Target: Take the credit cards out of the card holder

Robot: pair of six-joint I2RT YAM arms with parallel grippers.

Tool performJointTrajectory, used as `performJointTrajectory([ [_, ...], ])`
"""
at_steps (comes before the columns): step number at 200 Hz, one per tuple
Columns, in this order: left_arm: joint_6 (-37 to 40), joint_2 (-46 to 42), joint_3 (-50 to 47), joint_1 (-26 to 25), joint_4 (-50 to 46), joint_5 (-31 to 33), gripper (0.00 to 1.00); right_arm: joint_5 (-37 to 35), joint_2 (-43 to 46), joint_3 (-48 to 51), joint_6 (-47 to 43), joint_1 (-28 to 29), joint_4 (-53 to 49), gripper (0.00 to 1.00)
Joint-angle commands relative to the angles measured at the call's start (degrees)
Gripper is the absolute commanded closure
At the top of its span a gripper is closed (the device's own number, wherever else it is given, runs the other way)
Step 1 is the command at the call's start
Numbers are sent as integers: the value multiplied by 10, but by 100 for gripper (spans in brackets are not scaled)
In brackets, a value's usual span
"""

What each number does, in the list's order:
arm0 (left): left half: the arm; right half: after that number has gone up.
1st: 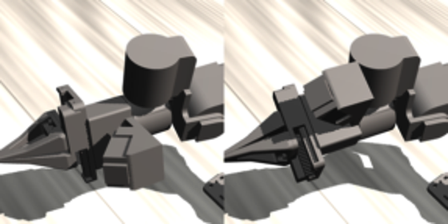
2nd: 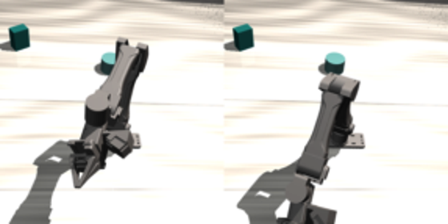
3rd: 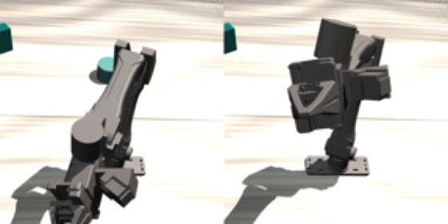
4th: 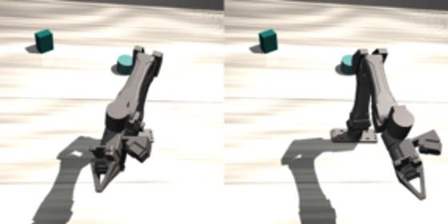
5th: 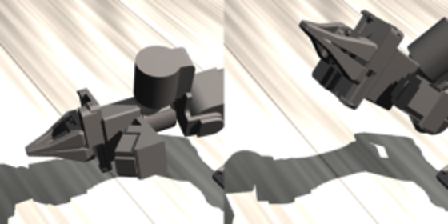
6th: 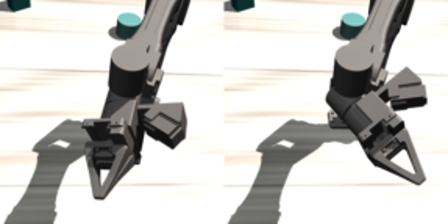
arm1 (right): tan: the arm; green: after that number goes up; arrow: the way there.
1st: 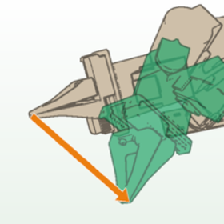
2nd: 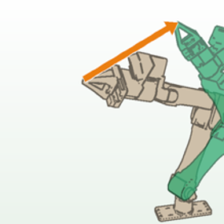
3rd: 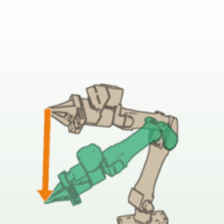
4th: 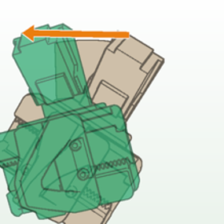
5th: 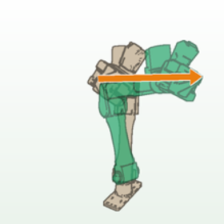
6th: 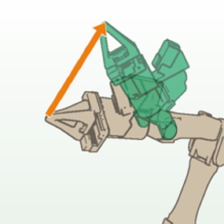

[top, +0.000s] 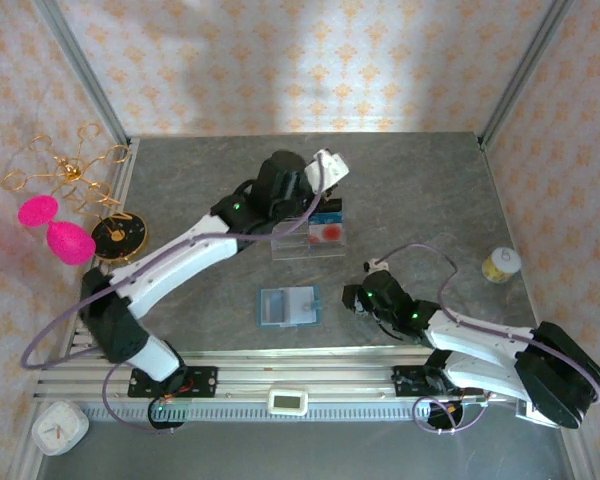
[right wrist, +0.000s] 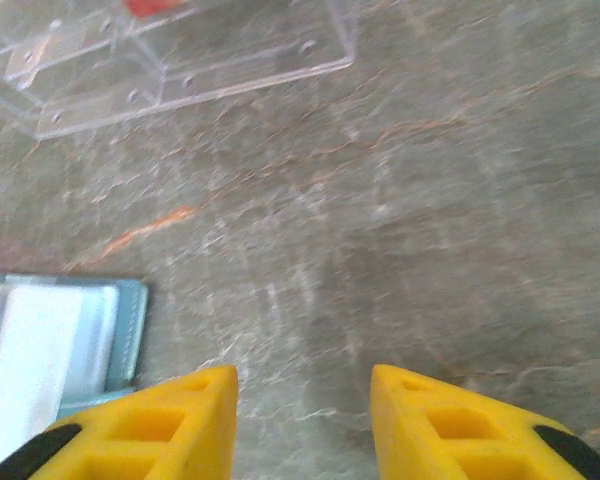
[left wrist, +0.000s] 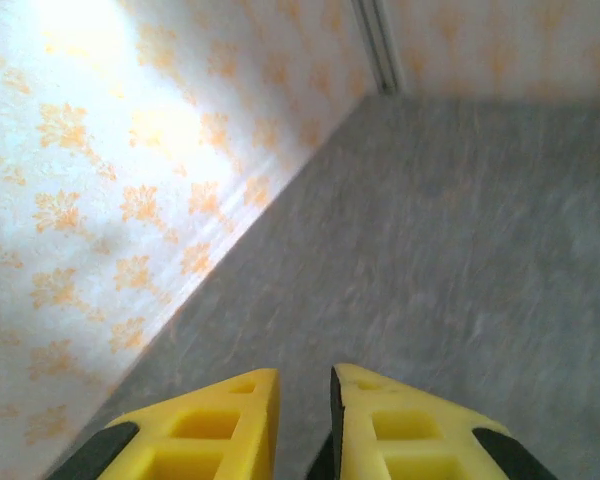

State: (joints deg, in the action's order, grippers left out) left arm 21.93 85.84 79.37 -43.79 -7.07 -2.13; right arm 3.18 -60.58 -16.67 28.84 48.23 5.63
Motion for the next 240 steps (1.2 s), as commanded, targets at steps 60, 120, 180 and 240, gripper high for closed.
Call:
performJointTrajectory([
  [60,-446,-251,-422,-28,144,41,72,-42,-166,-127,-63,152,58,59],
  [120,-607,-491,-577,-28,62,123,71,-55,-307,-238,-114,218,64,59],
  [180,-651,-641,-622,-29,-12,174,69,-130,-422,-344,-133,238,-13,60],
  [240,-653,-644,-640,-28,-16,155,69,-150,-467,-355,-103,245,-62,83],
])
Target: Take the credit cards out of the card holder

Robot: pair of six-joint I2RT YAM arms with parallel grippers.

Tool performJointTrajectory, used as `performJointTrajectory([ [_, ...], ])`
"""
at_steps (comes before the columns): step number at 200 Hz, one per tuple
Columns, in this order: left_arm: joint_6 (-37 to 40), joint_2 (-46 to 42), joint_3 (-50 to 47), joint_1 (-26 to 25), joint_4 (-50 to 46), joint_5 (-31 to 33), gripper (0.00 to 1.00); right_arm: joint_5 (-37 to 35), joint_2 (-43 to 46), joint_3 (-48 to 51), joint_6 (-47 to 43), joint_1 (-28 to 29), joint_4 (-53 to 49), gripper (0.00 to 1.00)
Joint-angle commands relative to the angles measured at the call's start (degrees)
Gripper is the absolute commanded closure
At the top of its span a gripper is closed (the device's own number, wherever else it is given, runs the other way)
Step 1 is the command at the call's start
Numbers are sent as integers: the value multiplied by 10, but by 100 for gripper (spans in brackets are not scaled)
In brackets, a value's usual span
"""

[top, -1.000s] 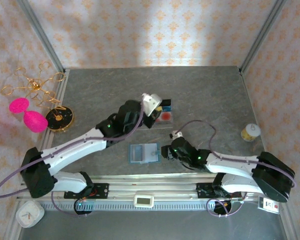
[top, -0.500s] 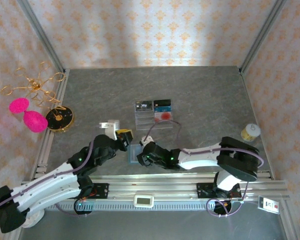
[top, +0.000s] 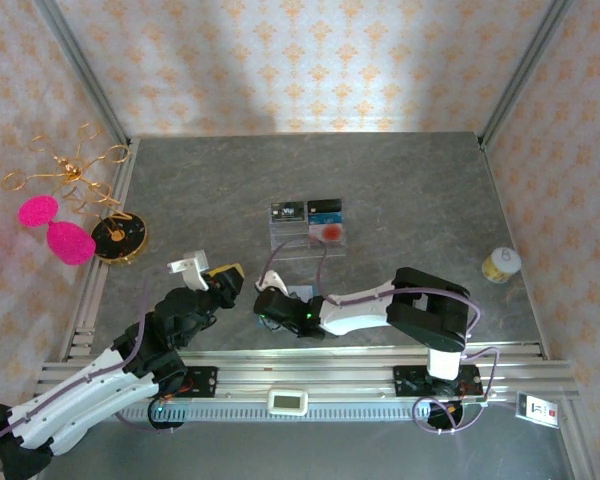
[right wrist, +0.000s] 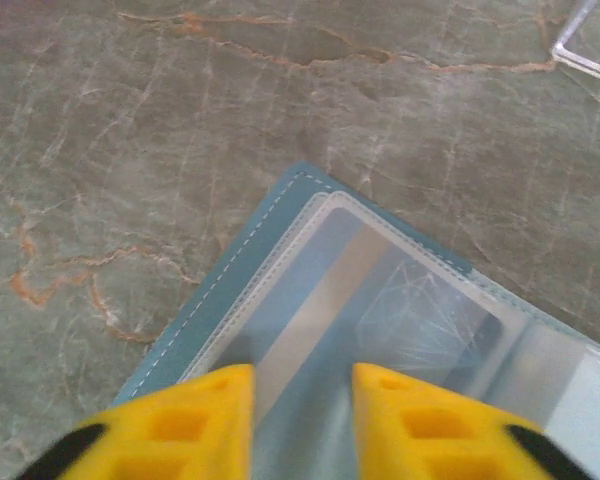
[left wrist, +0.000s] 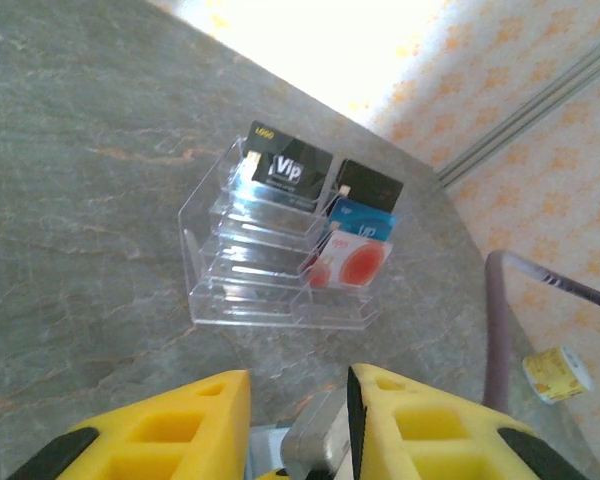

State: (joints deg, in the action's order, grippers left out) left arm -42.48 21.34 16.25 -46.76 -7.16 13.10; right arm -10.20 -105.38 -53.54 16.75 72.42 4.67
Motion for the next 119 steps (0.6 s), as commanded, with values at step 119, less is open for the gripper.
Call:
performJointTrajectory([
  [119,-48,162,-103,2,151,-94,100,64,134,159,108,-20,182,100],
])
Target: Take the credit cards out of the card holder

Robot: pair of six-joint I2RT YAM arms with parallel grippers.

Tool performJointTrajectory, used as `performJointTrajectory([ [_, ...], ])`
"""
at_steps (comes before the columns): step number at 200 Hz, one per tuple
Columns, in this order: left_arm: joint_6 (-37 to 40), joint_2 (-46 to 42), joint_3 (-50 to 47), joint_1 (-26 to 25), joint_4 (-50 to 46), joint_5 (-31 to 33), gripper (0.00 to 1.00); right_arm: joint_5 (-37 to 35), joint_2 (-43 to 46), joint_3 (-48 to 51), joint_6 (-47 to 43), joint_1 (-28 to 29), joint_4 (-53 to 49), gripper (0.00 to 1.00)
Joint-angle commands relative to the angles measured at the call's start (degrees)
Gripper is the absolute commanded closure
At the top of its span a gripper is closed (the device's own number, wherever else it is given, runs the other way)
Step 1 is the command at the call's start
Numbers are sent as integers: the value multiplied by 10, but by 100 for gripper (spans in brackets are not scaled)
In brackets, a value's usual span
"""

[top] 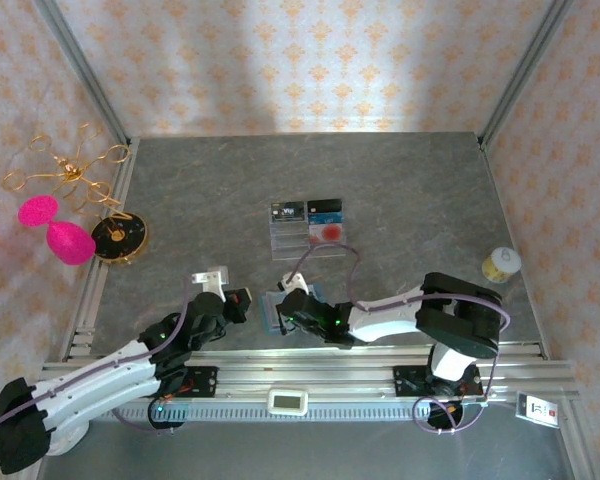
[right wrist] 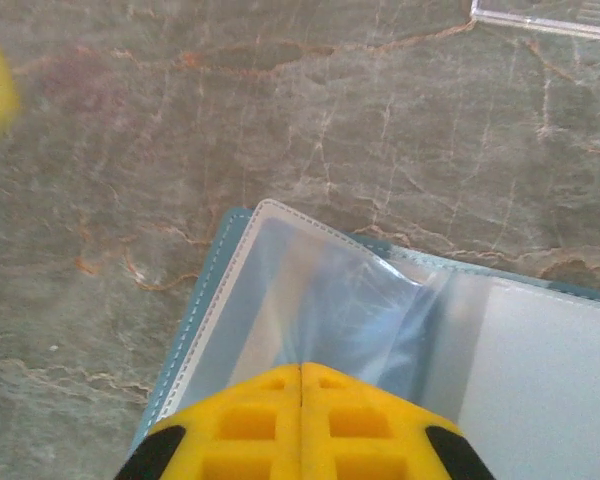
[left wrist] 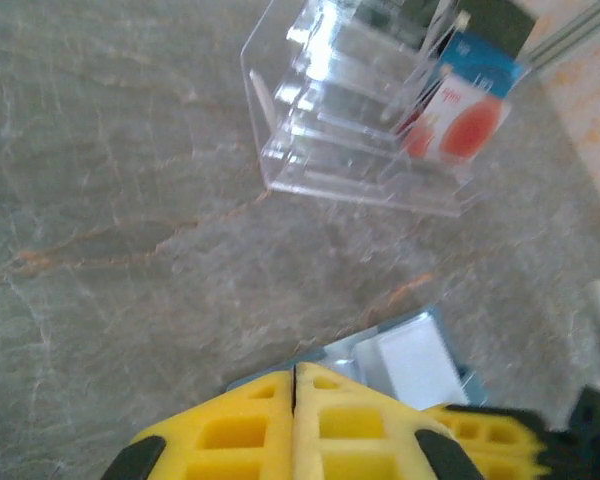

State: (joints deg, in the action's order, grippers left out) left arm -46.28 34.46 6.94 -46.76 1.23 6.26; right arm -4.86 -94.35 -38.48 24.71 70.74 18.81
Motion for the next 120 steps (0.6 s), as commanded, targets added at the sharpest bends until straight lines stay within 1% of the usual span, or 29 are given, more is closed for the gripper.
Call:
performJointTrajectory([
  [1,-10,32,-10,2,68,-26,100,10,24,10,29,-3,40,100],
  [39,-10,111,-19,1,158,-72,100,6,36,21,38,-6,43,100],
  [64,-5,175,-5,1,201,-100,100,2,37,21,41,-6,40,100],
  [66,-5,180,-4,1,206,-102,100,0,37,21,42,-6,38,99],
  [81,-1,216,6,-1,241,-119,100,-18,54,28,51,-6,29,84],
  [88,1,237,13,-3,258,-128,100,-28,67,34,55,-6,26,79],
  [98,5,270,29,-6,271,-140,100,-40,90,47,61,-6,20,76],
  [120,20,335,72,-17,283,-155,100,-71,148,82,81,-6,-3,74],
])
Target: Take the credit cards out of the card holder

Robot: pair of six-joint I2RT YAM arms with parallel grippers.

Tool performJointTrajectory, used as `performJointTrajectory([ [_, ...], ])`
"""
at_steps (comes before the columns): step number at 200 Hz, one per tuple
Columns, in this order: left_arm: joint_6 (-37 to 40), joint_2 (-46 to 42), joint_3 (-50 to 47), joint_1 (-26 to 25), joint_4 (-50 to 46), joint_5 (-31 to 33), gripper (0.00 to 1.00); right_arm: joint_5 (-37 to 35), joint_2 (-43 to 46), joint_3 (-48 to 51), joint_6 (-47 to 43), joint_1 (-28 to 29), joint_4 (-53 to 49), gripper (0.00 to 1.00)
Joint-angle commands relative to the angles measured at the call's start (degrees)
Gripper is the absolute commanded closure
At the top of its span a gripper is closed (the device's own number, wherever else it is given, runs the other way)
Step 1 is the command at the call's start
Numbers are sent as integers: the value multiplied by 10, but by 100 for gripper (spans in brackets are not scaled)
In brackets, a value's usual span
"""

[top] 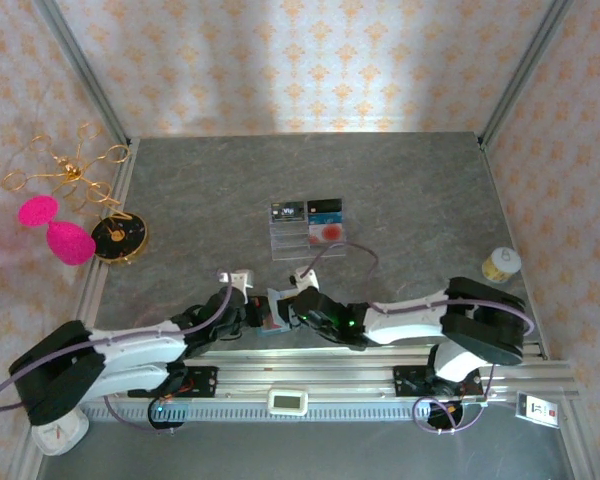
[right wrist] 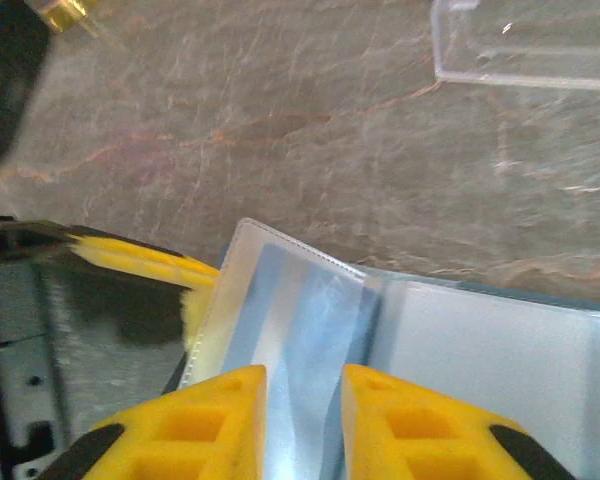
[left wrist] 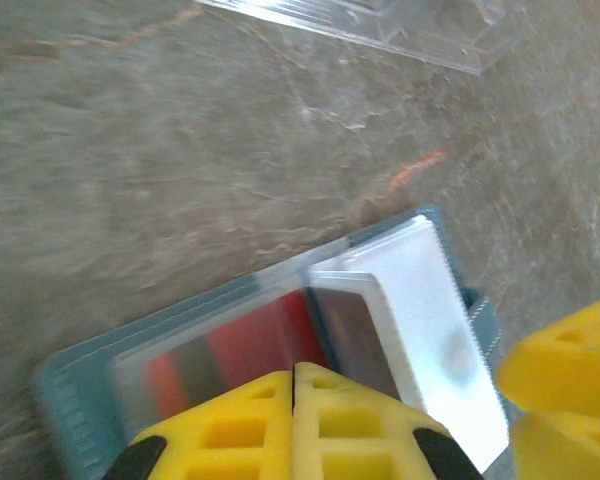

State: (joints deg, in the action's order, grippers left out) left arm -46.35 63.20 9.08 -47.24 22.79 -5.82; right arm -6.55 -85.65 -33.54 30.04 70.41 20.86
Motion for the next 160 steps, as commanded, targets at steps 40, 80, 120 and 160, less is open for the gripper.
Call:
performJointTrajectory([
  [40,36,139,110,-29,90,-53,100,-66,147,83,55,-3,-83,73],
  [80,43,145,127,-28,65,-28,100,7,163,100,37,-31,-72,75],
  [120,31,33,92,-12,-13,-1,84,69,88,59,-26,-57,-50,81],
  [160,-6,-8,26,-1,-25,-21,80,85,22,35,-51,-87,-28,81],
])
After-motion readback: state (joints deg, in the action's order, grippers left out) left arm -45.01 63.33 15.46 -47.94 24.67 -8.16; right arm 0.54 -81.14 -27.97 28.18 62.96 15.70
